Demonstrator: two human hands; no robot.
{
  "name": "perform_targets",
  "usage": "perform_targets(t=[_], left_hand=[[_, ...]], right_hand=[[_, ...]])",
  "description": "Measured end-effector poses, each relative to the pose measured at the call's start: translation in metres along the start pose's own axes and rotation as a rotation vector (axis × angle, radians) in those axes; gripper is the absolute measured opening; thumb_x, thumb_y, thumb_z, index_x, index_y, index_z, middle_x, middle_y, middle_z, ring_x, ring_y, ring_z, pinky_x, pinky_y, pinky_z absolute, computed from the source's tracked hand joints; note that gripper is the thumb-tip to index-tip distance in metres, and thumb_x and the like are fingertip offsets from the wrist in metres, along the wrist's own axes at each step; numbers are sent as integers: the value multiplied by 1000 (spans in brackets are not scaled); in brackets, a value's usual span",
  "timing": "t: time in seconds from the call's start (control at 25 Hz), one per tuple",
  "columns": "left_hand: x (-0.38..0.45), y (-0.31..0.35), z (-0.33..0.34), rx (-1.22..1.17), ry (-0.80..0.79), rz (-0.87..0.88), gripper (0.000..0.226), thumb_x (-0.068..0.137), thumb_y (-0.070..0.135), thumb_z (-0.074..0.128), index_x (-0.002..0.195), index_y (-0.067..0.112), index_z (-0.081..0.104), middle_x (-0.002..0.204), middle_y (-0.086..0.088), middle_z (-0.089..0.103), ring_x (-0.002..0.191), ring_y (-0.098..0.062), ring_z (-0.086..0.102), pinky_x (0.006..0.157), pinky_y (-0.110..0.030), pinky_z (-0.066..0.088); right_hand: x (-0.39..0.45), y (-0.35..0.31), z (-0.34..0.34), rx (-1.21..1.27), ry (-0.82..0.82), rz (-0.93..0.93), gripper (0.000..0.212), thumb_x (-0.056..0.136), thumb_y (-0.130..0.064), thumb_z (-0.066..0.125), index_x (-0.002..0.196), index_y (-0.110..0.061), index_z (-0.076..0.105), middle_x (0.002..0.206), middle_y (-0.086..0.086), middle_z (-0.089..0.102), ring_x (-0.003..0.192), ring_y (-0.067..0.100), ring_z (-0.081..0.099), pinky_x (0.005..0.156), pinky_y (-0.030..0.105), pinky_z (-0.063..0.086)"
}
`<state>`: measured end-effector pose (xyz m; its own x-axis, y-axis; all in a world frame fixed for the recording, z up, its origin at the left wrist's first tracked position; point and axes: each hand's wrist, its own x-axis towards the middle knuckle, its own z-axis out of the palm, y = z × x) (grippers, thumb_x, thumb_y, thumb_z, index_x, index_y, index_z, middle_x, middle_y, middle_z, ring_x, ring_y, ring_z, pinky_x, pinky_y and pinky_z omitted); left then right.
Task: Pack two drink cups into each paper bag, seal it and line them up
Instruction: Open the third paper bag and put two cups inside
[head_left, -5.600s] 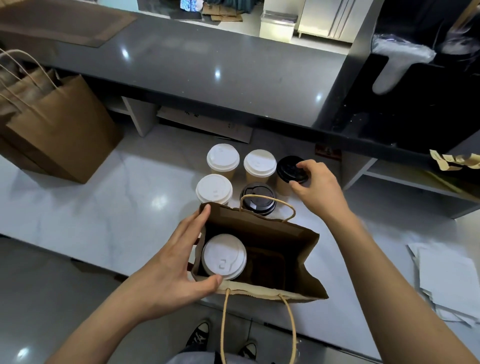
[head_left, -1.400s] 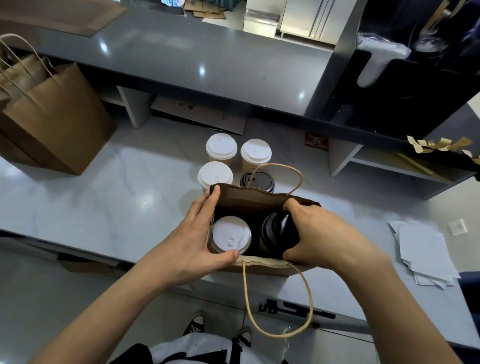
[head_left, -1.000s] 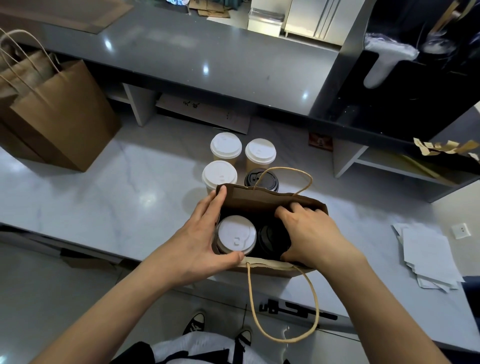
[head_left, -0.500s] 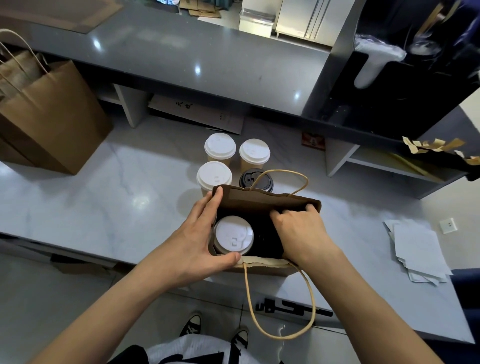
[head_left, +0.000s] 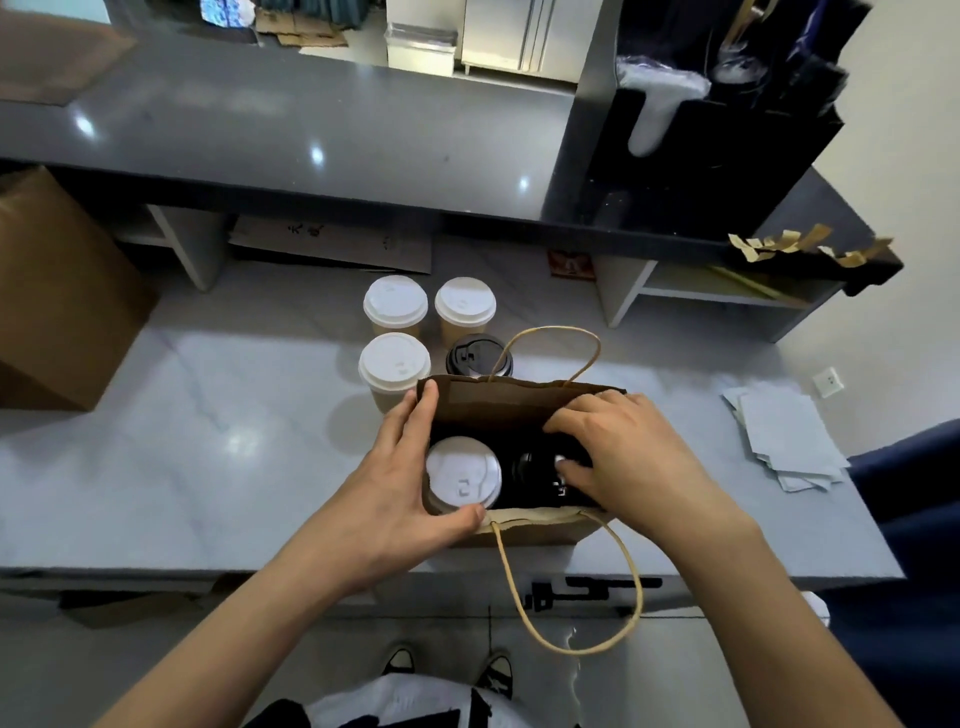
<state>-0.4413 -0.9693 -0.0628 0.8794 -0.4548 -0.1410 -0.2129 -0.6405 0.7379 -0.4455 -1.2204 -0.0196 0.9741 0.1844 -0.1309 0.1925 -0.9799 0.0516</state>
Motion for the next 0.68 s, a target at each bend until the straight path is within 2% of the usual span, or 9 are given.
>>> perform_targets(t=[0.08, 0.16, 0.24, 0.4, 0.68], left_hand=[[3, 1, -2, 10, -24, 28, 118, 79, 60, 71, 154, 46, -19, 166, 17, -11, 153, -7, 6, 121, -30, 25], [5, 2, -3, 24, -32, 48, 117, 80, 60, 70, 154, 45, -19, 166, 17, -13, 154, -9, 8, 120, -35, 31], [7, 3, -3, 37, -51, 80, 116, 80, 62, 69, 154, 45, -19, 166, 18, -14, 154, -11, 10, 118, -39, 34], [11, 7, 3, 29, -80, 135, 114, 80, 63, 68, 153, 49, -19, 164, 23, -12, 153, -13, 16, 116, -41, 38], [31, 21, 24, 16, -118, 214, 113, 72, 76, 56, 150, 53, -23, 162, 27, -12, 152, -8, 14, 121, -35, 29]], right_hand=[[-20, 5, -2, 59, 152, 110, 32, 90, -32, 67, 122, -31, 68, 132, -5, 62, 125, 21, 52, 104, 37, 34], [-36, 12, 0, 83, 211, 236, 32, 92, -29, 66, 124, -27, 69, 140, 1, 57, 128, 25, 52, 106, 40, 35], [-48, 19, 4, 128, 175, 351, 39, 96, -31, 61, 134, -27, 63, 147, 2, 52, 130, 26, 51, 108, 42, 36], [-65, 25, 8, 280, 148, 459, 44, 99, -29, 55, 142, -30, 53, 139, -4, 59, 118, 24, 58, 100, 42, 46], [-90, 41, 17, 328, 140, 605, 48, 101, -27, 47, 148, -35, 43, 134, -2, 63, 108, 32, 63, 91, 48, 52]])
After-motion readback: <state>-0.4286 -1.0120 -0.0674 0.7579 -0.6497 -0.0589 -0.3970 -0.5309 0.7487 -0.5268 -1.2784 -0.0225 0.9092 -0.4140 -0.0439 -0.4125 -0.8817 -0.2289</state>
